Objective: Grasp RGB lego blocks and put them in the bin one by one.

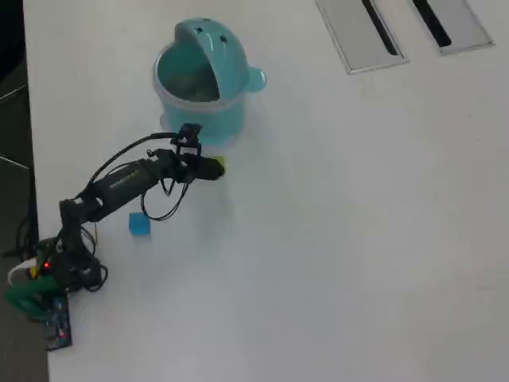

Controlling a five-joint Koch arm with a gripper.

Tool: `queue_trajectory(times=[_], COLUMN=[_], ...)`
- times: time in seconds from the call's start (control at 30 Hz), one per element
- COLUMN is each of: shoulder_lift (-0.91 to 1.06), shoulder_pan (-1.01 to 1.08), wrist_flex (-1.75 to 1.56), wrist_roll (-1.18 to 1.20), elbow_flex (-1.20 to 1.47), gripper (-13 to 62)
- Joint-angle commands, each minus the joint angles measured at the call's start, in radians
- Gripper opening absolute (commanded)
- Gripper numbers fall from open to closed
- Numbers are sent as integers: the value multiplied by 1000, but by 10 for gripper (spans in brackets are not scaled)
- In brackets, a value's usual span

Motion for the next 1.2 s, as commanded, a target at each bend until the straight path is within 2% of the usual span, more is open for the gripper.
queue_trajectory(times=[0.0,0.23,0.6,0.8,1.17], shoulder_lift=[86,163,207,26,-138], shoulder_pan=[-34,-169,-351,-446,-489], wrist_flex=[2,6,167,163,-23], wrist_roll=[35,107,117,153,161], elbow_flex=[-54,-152,-552,-857,-867], gripper=[140,140,116,116,100])
